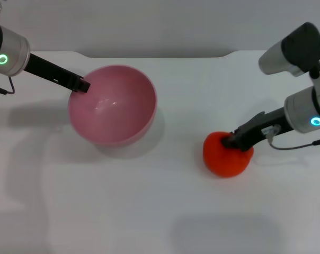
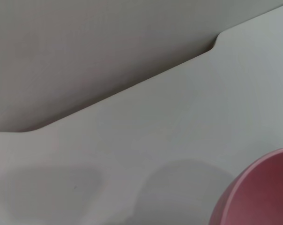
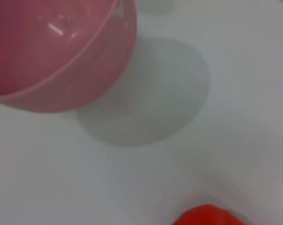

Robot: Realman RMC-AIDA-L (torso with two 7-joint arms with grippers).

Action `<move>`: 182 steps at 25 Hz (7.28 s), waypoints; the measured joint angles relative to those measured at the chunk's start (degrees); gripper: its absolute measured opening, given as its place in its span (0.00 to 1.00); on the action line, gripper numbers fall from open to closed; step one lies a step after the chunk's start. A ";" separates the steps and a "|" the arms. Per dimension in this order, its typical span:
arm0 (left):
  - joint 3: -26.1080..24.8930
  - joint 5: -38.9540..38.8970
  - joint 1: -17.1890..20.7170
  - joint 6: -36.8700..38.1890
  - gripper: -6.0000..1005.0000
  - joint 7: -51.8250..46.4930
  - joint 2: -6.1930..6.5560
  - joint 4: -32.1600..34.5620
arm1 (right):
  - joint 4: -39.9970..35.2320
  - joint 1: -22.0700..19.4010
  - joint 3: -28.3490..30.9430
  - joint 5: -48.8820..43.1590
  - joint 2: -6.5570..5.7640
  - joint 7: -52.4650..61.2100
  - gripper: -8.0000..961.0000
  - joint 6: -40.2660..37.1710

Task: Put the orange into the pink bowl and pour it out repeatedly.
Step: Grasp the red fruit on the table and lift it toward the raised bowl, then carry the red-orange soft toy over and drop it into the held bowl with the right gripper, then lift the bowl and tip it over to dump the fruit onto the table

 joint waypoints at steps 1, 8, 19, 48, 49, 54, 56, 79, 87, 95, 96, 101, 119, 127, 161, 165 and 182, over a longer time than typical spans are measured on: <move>0.00 0.01 0.01 0.01 0.05 0.01 0.01 0.00 | -1.40 -0.71 0.03 0.00 -0.03 0.15 0.12 -0.04; 0.00 0.01 0.23 0.06 0.05 0.13 0.05 0.00 | -12.72 -5.00 3.23 -0.64 0.06 1.52 0.06 -0.62; 1.69 -0.12 -0.05 0.39 0.05 0.89 -1.64 0.00 | -30.30 -5.40 5.85 1.27 0.58 2.08 0.06 -0.76; 5.21 -0.70 -3.14 -0.15 0.05 1.71 -4.13 -0.18 | -24.88 1.36 -13.30 6.52 0.38 -1.35 0.31 9.02; 5.21 -0.70 -3.15 -0.31 0.05 1.71 -4.11 -0.18 | -24.99 1.25 -13.31 6.53 0.40 -1.37 0.32 9.37; 5.20 -0.70 -3.17 -0.38 0.05 1.99 -4.00 -0.16 | -25.59 -0.09 -12.96 6.58 0.56 -1.40 0.42 11.57; 5.20 -0.70 -3.17 -0.38 0.05 1.99 -4.00 -0.16 | -25.74 -0.78 -12.53 6.60 0.60 -1.49 0.46 12.27; 5.86 -5.68 -2.05 -4.88 0.05 2.49 -4.30 -2.22 | -5.13 -22.33 -0.63 93.64 0.41 -77.93 0.46 8.63; 6.01 -5.99 -2.35 -4.43 0.05 2.47 -4.23 -2.48 | 11.57 -21.87 2.89 113.35 0.28 -90.80 0.46 -12.67; 5.97 -5.99 -2.44 -4.31 0.05 2.44 -4.21 -2.55 | 15.58 -22.32 5.43 116.73 0.27 -92.20 0.46 -16.97; 5.98 -5.99 -2.31 -4.31 0.05 2.44 -4.21 -2.55 | 15.81 -22.32 5.67 116.76 0.27 -92.21 0.46 -17.12; 5.98 -6.25 -1.90 -4.59 0.05 2.43 -4.25 -2.82 | 16.49 -22.40 6.67 116.85 0.28 -92.25 0.46 -17.48; 5.97 -7.03 -1.67 -4.75 0.05 2.06 -4.31 -2.99 | 18.12 -22.47 7.48 116.99 0.27 -92.28 0.46 -18.72; 5.97 -7.36 -1.66 -4.84 0.05 2.15 -4.31 -3.07 | 19.14 -22.25 7.56 117.00 0.19 -92.30 0.46 -19.98; 5.98 -6.64 -2.61 -4.31 0.05 2.49 -3.75 -3.26 | 21.66 -20.68 7.31 116.85 0.01 -91.65 0.46 -22.73; 5.98 -5.89 -2.89 -3.51 0.05 2.49 -3.56 -3.11 | 21.73 -20.68 7.38 116.90 0.01 -91.58 0.46 -22.77; 8.18 -5.50 -3.06 -2.46 0.05 2.49 -3.92 -3.16 | 22.32 -18.44 7.67 117.00 -0.05 -91.55 0.46 -22.21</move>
